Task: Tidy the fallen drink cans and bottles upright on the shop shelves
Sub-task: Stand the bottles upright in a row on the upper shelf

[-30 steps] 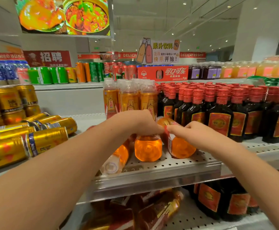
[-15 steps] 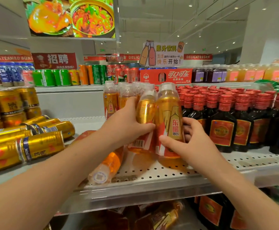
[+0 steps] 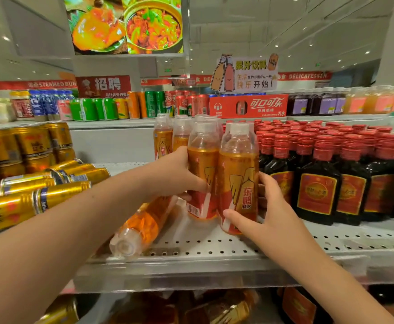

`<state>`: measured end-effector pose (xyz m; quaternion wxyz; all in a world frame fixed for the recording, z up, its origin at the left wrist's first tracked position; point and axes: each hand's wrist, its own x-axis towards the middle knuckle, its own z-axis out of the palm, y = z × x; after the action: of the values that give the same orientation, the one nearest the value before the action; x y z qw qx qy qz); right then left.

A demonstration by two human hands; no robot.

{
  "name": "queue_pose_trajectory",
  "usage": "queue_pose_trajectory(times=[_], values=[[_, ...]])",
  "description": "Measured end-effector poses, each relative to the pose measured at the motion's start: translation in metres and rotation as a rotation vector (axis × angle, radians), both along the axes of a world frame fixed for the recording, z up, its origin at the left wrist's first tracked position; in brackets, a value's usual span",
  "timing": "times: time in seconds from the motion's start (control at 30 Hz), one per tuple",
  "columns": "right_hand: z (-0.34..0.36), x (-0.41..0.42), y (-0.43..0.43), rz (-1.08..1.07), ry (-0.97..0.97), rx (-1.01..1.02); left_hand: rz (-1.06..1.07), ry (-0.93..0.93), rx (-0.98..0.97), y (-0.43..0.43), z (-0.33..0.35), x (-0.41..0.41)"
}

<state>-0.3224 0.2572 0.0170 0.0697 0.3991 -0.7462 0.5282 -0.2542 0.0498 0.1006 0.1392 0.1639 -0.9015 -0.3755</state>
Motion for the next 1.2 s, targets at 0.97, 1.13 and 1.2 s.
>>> queue_pose_trajectory(times=[0.97, 1.13, 1.2], values=[[-0.005, 0.038, 0.006, -0.192, 0.457, 0.020, 0.018, 0.029, -0.301, -0.029, 0.023, 0.062], [0.000, 0.068, -0.033, 0.075, 0.619, 0.213, 0.208, 0.068, -0.354, -0.059, 0.017, 0.122], [0.001, 0.071, -0.052, 0.136, 0.627, 0.348, 0.254, -0.005, -0.375, -0.066, 0.009, 0.136]])
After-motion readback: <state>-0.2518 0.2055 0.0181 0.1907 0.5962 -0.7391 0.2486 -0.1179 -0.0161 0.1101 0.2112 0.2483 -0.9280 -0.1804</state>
